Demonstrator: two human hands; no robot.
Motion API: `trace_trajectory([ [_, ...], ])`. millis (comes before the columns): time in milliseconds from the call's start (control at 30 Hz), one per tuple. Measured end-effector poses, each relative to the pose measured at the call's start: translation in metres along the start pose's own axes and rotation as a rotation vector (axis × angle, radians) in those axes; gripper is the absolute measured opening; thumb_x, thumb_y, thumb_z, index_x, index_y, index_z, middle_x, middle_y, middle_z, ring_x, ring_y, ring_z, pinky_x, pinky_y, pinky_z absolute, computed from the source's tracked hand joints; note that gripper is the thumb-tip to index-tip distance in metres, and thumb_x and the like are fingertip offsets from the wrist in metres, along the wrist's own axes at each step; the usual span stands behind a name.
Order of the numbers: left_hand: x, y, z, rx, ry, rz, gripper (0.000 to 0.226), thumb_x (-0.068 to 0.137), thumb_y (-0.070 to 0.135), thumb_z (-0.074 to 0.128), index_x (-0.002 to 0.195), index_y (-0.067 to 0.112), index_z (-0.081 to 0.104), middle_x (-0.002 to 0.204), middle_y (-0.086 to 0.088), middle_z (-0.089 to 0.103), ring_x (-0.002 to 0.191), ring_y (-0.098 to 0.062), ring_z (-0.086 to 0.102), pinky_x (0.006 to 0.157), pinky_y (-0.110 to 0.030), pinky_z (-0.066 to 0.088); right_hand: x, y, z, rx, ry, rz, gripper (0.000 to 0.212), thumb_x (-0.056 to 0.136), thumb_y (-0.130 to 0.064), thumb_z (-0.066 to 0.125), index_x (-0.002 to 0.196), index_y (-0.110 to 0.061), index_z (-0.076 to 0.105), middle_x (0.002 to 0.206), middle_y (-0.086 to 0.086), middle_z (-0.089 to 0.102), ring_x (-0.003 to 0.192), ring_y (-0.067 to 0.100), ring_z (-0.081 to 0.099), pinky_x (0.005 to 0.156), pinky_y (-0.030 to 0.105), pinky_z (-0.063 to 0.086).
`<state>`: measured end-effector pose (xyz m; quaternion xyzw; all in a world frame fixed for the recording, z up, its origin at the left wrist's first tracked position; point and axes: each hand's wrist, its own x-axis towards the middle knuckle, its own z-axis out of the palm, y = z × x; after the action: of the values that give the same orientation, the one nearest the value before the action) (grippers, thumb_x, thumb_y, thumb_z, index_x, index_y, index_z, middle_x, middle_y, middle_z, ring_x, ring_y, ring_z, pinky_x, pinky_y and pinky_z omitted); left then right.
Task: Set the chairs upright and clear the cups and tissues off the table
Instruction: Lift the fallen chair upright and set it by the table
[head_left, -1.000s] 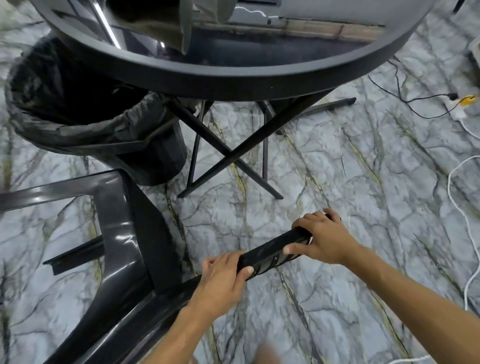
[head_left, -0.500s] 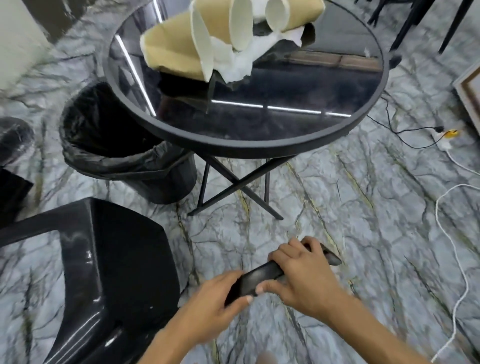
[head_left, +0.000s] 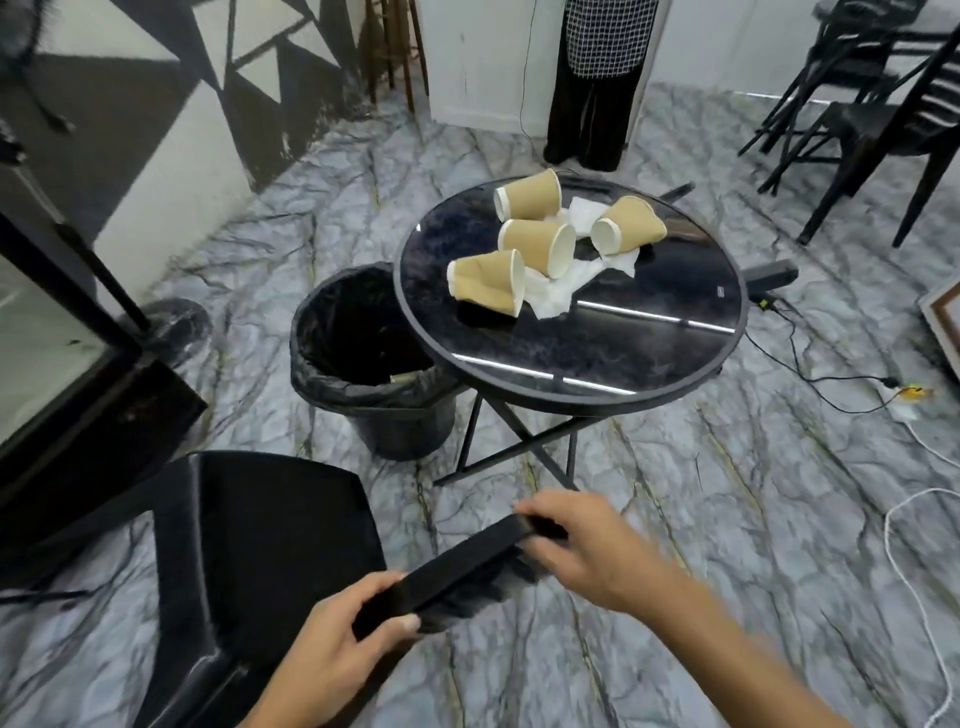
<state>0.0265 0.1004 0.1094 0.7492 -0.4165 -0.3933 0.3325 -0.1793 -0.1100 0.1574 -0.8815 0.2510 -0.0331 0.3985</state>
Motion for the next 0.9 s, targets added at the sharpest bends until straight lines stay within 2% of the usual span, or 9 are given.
trace_trajectory([
  [100, -0.035, 0.006, -0.028, -0.006, -0.009, 0.002, 0.035, 0.086, 0.029, 0.076, 0.110, 0.052, 0.063, 0.102, 0.016, 0.076, 0.098, -0.001, 0.069, 0.089, -0.023, 0.053, 0.004, -0.041, 0.011, -0.009, -0.063, -0.073, 0.015, 0.091, -0.029, 0.057, 0.086, -0.017, 0.062, 0.084, -0.002, 0.059, 0.077, 0.013, 0.054, 0.070, 0.035, 0.048],
  [233, -0.067, 0.020, -0.060, -0.007, 0.053, 0.060, 0.030, 0.090, 0.028, 0.072, 0.112, 0.048, 0.065, 0.104, 0.011, 0.075, 0.098, -0.006, 0.070, 0.090, -0.029, 0.053, 0.015, -0.105, 0.025, -0.071, -0.132, -0.178, 0.021, 0.092, -0.038, 0.061, 0.082, -0.020, 0.061, 0.079, -0.003, 0.059, 0.073, 0.014, 0.056, 0.067, 0.038, 0.050],
  [367, -0.102, 0.027, -0.104, 0.005, 0.102, 0.110, 0.024, 0.092, 0.027, 0.070, 0.109, 0.043, 0.068, 0.101, 0.006, 0.076, 0.096, -0.012, 0.070, 0.091, -0.037, 0.053, 0.027, -0.177, 0.042, -0.101, -0.210, -0.245, 0.025, 0.089, -0.042, 0.069, 0.078, -0.022, 0.060, 0.072, -0.002, 0.059, 0.064, 0.010, 0.054, 0.059, 0.027, 0.045],
  [467, -0.136, 0.015, -0.137, -0.007, 0.107, 0.101, 0.027, 0.092, 0.026, 0.070, 0.112, 0.044, 0.067, 0.107, 0.010, 0.076, 0.101, -0.009, 0.070, 0.095, -0.037, 0.053, 0.023, -0.215, 0.056, -0.118, -0.227, -0.315, 0.030, 0.091, -0.049, 0.064, 0.081, -0.021, 0.062, 0.073, 0.001, 0.062, 0.065, 0.014, 0.056, 0.059, 0.030, 0.044],
  [567, -0.170, 0.002, -0.166, -0.042, 0.135, 0.064, 0.024, 0.092, 0.031, 0.067, 0.114, 0.043, 0.068, 0.110, 0.012, 0.075, 0.104, -0.006, 0.069, 0.096, -0.034, 0.053, 0.006, -0.222, 0.065, -0.038, -0.246, -0.288, 0.038, 0.094, -0.059, 0.055, 0.082, -0.024, 0.063, 0.071, 0.004, 0.059, 0.063, 0.019, 0.054, 0.058, 0.038, 0.042],
  [667, -0.207, -0.012, -0.193, -0.122, 0.172, 0.042, 0.026, 0.085, 0.047, 0.072, 0.111, 0.048, 0.069, 0.112, 0.015, 0.075, 0.108, -0.005, 0.069, 0.093, -0.019, 0.052, -0.013, -0.212, 0.067, -0.028, -0.260, -0.246, 0.043, 0.093, -0.067, 0.049, 0.083, -0.028, 0.064, 0.071, 0.004, 0.058, 0.062, 0.021, 0.054, 0.057, 0.039, 0.042],
  [733, -0.229, -0.021, -0.210, -0.153, 0.203, 0.021, 0.044, 0.071, 0.068, 0.073, 0.111, 0.049, 0.070, 0.114, 0.015, 0.075, 0.109, -0.005, 0.069, 0.090, -0.013, 0.051, -0.020, -0.205, 0.072, -0.043, -0.273, -0.246, 0.038, 0.094, -0.066, 0.049, 0.086, -0.031, 0.062, 0.074, -0.002, 0.059, 0.064, 0.016, 0.055, 0.059, 0.036, 0.044],
  [767, -0.237, -0.024, -0.218, -0.165, 0.216, -0.002, 0.050, 0.067, 0.072, 0.072, 0.110, 0.047, 0.071, 0.114, 0.014, 0.076, 0.108, -0.004, 0.069, 0.087, -0.011, 0.051, -0.022, -0.202, 0.076, -0.051, -0.266, -0.257, 0.039, 0.094, -0.065, 0.049, 0.090, -0.029, 0.063, 0.077, -0.003, 0.061, 0.067, 0.014, 0.056, 0.062, 0.035, 0.045],
  [900, -0.261, -0.025, -0.235, -0.257, 0.292, -0.069, 0.035, 0.080, 0.058, 0.067, 0.105, 0.035, 0.075, 0.112, 0.011, 0.076, 0.103, -0.001, 0.070, 0.079, -0.009, 0.052, -0.023, -0.192, 0.097, -0.003, -0.111, -0.265, 0.048, 0.091, -0.067, 0.052, 0.095, -0.023, 0.068, 0.079, -0.003, 0.062, 0.075, 0.014, 0.056, 0.068, 0.038, 0.047],
])
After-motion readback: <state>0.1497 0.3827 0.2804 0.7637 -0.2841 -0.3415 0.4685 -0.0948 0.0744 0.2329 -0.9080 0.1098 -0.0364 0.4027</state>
